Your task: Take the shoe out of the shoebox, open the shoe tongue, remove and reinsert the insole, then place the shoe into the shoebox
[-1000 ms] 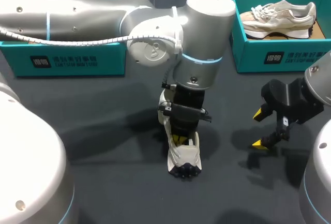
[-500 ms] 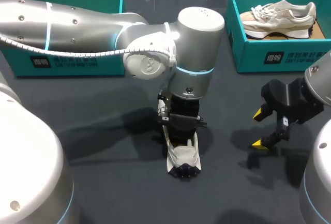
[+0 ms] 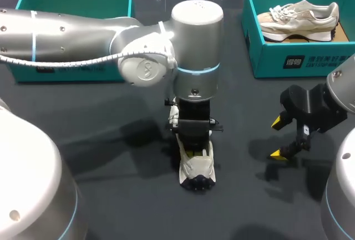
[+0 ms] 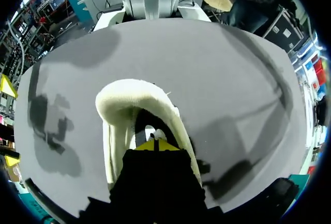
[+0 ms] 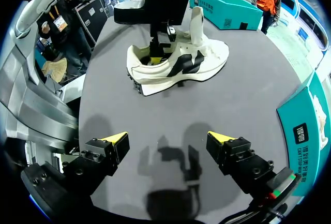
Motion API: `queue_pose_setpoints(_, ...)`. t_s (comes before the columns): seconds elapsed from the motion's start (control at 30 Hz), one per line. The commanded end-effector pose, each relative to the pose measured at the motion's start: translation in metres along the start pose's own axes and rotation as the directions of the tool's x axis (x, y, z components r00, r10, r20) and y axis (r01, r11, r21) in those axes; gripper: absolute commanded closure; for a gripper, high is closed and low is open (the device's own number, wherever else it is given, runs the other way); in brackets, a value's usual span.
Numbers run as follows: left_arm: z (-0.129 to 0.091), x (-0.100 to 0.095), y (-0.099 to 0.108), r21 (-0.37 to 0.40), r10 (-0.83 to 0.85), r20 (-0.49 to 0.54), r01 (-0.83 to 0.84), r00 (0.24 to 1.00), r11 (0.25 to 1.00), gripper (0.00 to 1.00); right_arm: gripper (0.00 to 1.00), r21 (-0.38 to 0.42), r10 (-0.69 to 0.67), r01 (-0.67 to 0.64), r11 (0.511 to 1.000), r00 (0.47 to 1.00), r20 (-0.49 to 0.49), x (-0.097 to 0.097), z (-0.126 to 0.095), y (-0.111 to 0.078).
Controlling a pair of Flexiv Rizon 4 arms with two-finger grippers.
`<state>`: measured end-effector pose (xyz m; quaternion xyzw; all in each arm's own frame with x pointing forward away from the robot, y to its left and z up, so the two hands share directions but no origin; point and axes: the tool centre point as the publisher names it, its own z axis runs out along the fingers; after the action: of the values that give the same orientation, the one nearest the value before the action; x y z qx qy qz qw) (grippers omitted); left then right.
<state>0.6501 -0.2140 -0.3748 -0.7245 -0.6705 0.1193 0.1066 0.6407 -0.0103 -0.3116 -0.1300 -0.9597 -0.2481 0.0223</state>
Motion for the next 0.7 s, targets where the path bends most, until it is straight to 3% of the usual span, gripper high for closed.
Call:
queue_pose_setpoints(0.03, -0.012, 0.001, -0.011, 0.026, 0.02, -0.001, -0.02, 1.0, 0.999, 1.0, 0.0, 0.0, 0.0, 0.0, 1.0, 1.0, 0.003, 0.002, -0.001, -0.001)
queue_pose_setpoints(0.33, 0.033, -0.012, -0.008, 0.078, 0.006, -0.116, 0.003, 0.993, 0.997, 1.0, 0.0, 0.0, 0.0, 0.0, 1.0, 1.0, 0.003, 0.002, -0.001, -0.001)
queue_pose_setpoints(0.43, 0.044, -0.011, -0.004, 0.039, -0.012, -0.113, 0.016, 0.993, 0.999, 1.0, 0.0, 0.0, 0.0, 0.0, 1.0, 1.0, 0.003, 0.002, -0.001, -0.001)
queue_pose_setpoints(0.57, 0.048, -0.007, 0.004, -0.015, -0.041, -0.072, 0.04, 0.997, 0.999, 1.0, 0.0, 0.0, 0.0, 0.0, 1.0, 1.0, 0.003, 0.002, -0.001, -0.001)
queue_pose_setpoints(0.7, 0.036, -0.003, 0.015, -0.058, -0.086, -0.017, 0.085, 0.996, 0.995, 1.0, 0.0, 0.0, 0.0, 0.0, 1.0, 1.0, 0.003, 0.002, -0.001, -0.001)
